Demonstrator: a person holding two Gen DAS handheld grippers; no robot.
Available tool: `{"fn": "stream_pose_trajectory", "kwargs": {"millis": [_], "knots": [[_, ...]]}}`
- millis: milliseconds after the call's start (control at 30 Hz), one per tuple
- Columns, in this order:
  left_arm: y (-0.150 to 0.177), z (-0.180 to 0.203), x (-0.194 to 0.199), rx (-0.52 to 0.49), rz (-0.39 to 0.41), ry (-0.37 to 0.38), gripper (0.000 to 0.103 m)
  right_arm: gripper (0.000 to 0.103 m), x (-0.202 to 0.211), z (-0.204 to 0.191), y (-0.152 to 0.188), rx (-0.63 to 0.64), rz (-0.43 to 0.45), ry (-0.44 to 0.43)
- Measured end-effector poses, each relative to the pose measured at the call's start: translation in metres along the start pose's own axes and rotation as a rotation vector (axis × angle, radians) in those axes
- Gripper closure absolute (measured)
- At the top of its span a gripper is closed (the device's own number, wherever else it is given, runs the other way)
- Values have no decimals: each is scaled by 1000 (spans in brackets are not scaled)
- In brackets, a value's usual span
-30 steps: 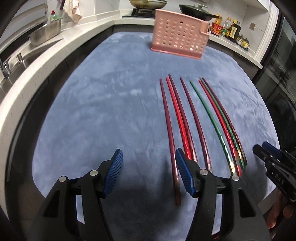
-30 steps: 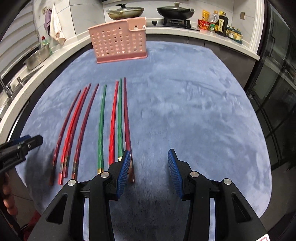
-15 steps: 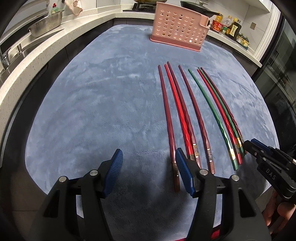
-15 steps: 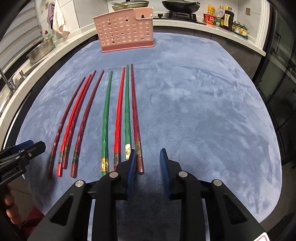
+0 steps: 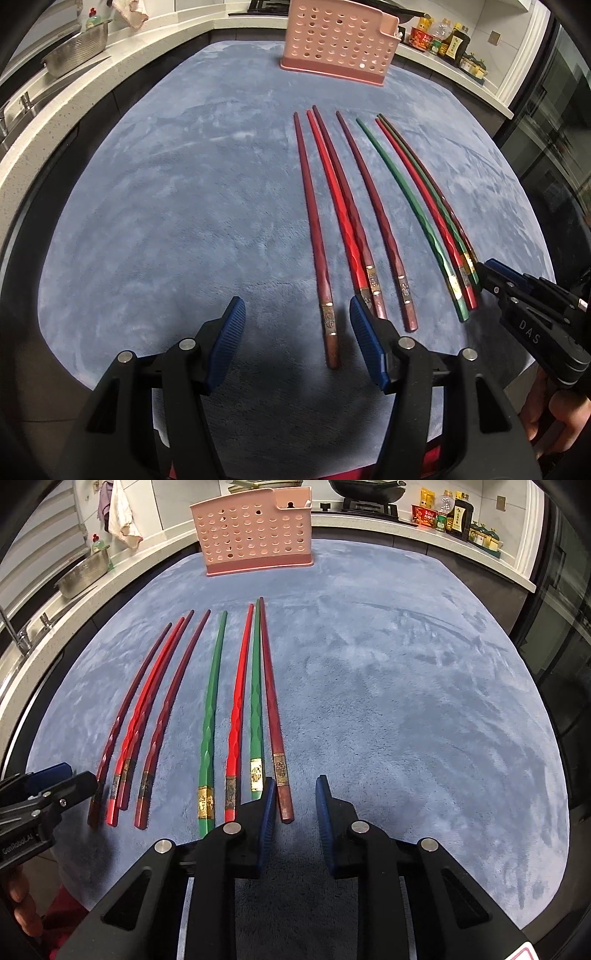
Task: Organize utensils
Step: 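Close the right tool on a dark red chopstick while the left tool grasps another dark red chopstick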
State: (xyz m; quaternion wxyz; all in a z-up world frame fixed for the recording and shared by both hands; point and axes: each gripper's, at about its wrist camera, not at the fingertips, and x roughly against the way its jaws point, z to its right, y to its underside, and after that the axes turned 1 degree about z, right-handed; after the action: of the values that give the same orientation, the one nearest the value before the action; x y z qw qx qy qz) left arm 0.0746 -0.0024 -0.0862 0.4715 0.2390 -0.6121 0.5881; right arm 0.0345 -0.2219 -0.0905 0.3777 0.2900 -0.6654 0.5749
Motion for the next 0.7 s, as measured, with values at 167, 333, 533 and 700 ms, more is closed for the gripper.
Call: {"fn": "stream_pose_trajectory", "kwargs": {"millis": [167, 333, 533, 700], "knots": [[3, 1, -5, 5, -21, 8, 52, 92, -1, -4, 0, 12, -3, -7], [4, 0, -7, 13, -21, 6, 60, 94, -2, -4, 0, 13, -3, -14], [6, -3, -6, 22, -15, 22, 72, 94, -2, -4, 0, 6, -3, -21], [7, -2, -5, 14, -17, 46, 88, 94, -1, -3, 0, 0, -4, -26]]}}
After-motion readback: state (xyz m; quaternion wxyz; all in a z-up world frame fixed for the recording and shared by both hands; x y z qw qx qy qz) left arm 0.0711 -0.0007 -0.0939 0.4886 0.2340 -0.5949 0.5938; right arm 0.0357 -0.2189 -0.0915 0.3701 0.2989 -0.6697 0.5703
